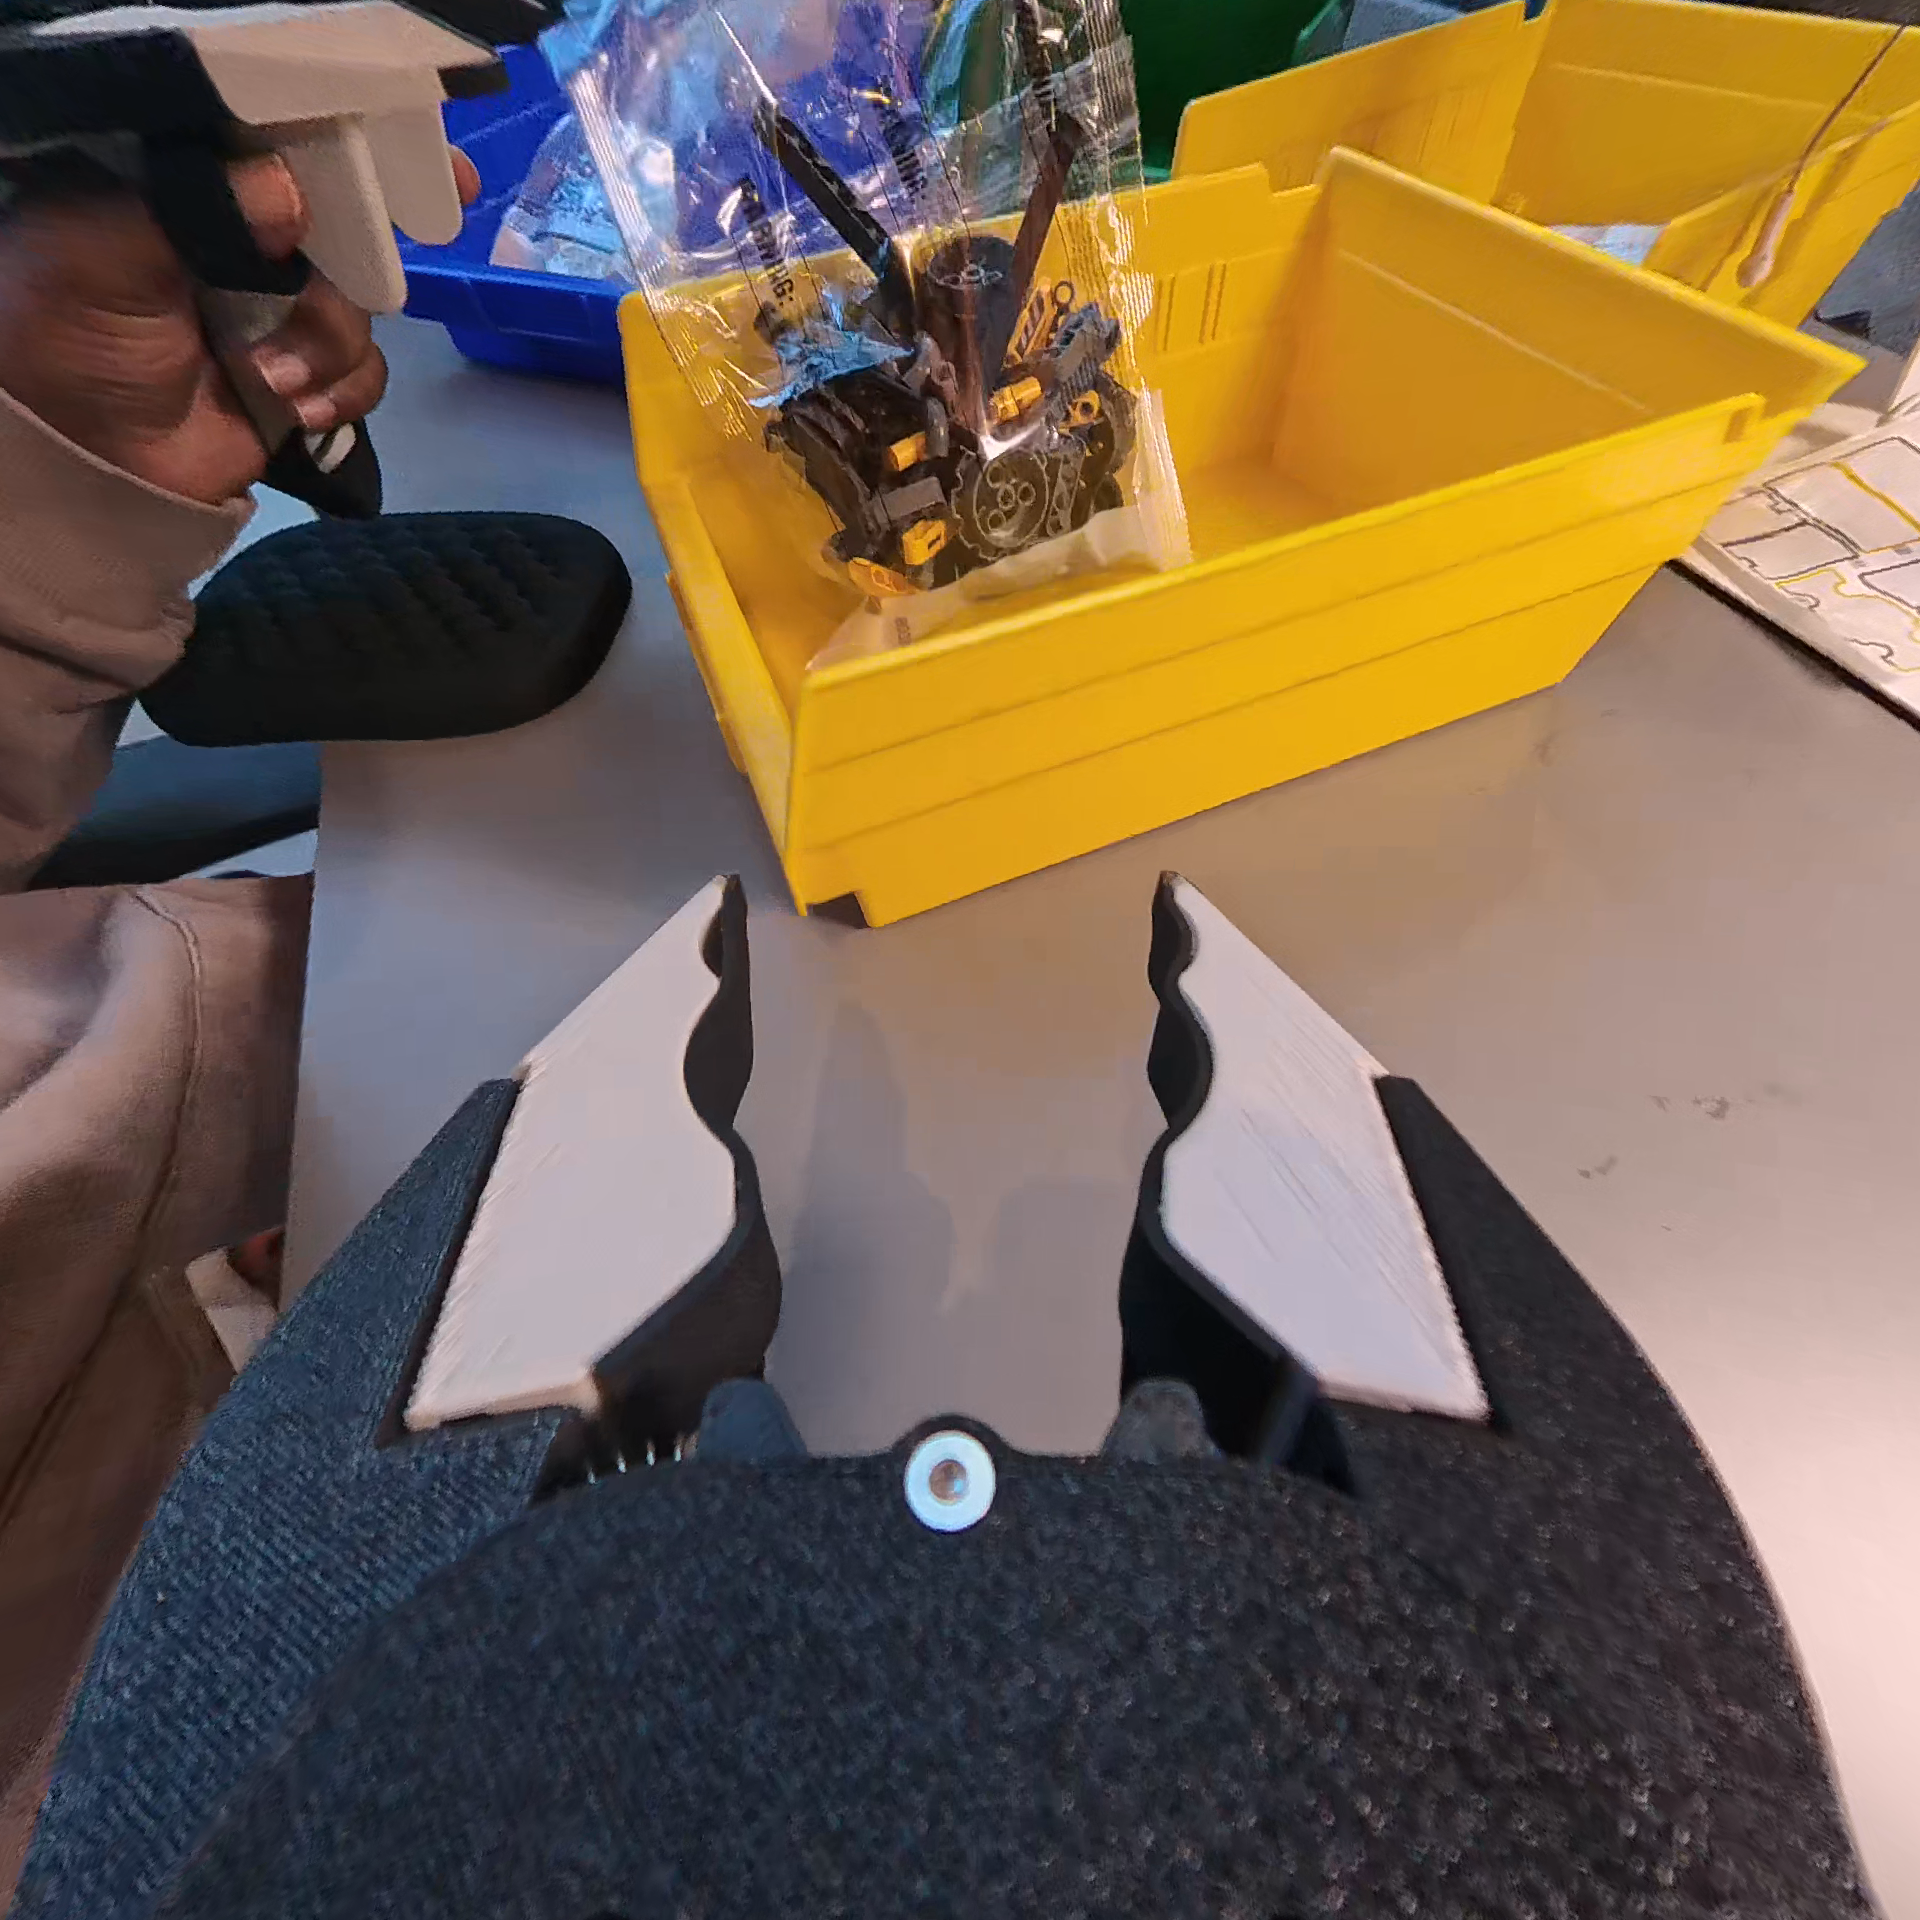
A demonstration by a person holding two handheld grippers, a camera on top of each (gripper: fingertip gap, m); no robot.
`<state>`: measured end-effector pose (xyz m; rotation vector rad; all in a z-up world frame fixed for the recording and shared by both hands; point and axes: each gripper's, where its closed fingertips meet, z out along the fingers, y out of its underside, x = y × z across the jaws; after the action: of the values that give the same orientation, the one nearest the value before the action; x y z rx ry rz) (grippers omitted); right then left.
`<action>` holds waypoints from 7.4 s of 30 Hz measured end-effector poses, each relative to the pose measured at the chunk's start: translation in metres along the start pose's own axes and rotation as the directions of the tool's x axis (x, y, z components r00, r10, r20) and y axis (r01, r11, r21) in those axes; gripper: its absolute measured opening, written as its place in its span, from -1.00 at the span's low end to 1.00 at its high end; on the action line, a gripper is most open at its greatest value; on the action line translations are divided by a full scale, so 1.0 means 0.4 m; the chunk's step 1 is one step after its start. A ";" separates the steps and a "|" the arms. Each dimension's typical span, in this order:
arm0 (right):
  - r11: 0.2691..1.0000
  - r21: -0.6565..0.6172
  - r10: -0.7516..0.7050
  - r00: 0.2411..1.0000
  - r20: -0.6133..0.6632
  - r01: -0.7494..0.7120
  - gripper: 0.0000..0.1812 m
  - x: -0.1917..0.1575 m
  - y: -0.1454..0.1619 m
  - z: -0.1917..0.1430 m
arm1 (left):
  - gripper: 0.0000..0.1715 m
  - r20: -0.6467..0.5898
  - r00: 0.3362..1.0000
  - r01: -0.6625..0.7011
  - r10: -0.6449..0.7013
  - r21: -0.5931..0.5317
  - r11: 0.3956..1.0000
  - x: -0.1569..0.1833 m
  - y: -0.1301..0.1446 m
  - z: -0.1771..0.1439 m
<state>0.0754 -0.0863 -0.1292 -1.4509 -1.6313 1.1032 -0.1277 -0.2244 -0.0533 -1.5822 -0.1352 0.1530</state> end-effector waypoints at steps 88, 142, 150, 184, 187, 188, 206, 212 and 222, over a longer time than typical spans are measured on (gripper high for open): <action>0.946 -0.269 -0.232 0.958 -0.169 0.182 -0.18 0.067 0.035 -0.287 | -0.32 -0.275 0.872 -0.485 0.404 -0.587 0.648 -0.395 -0.011 0.390; 0.501 -0.133 -0.858 0.511 0.052 0.855 -0.66 -0.219 -0.169 0.359 | -0.64 -0.503 0.662 -0.744 0.556 -0.355 0.566 0.104 -0.162 0.120; 0.704 -0.086 -0.697 0.709 0.106 0.705 -0.66 -0.216 -0.092 0.154 | -0.65 -0.414 0.540 -0.841 0.733 -0.294 0.454 0.091 -0.106 0.100; 0.978 0.165 -0.123 0.991 -0.050 0.130 -0.64 -0.015 -0.021 -0.171 | -0.68 -0.727 0.590 -0.804 0.352 -0.490 0.336 0.066 0.231 0.241; 0.976 0.147 -0.149 0.986 -0.078 0.159 -0.64 -0.012 -0.011 -0.174 | -0.68 -0.725 0.532 -0.846 0.438 -0.431 0.314 0.066 0.219 0.263; 0.977 0.144 -0.149 0.985 -0.083 0.160 -0.64 -0.011 -0.006 -0.175 | -0.68 -0.711 0.530 -0.847 0.461 -0.419 0.327 0.066 0.211 0.271; 0.988 0.139 -0.056 0.997 -0.050 0.063 -0.64 0.017 0.033 -0.163 | -0.28 -0.722 0.615 -0.782 0.316 -0.505 0.366 0.053 0.249 0.275; 0.989 0.132 -0.064 0.996 -0.055 0.071 -0.64 0.015 0.038 -0.156 | -0.49 -0.702 0.521 -0.847 0.486 -0.497 0.190 0.010 0.353 0.328; 0.986 0.165 -0.025 0.998 -0.049 0.033 -0.64 0.020 0.036 -0.174 | -0.50 -0.696 0.526 -0.845 0.488 -0.494 0.207 -0.021 0.351 0.345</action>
<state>0.1427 -0.0677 -0.1143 -1.3311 -1.4863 1.1517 -0.1626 -0.0925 -0.1956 -2.4902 1.0635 0.5422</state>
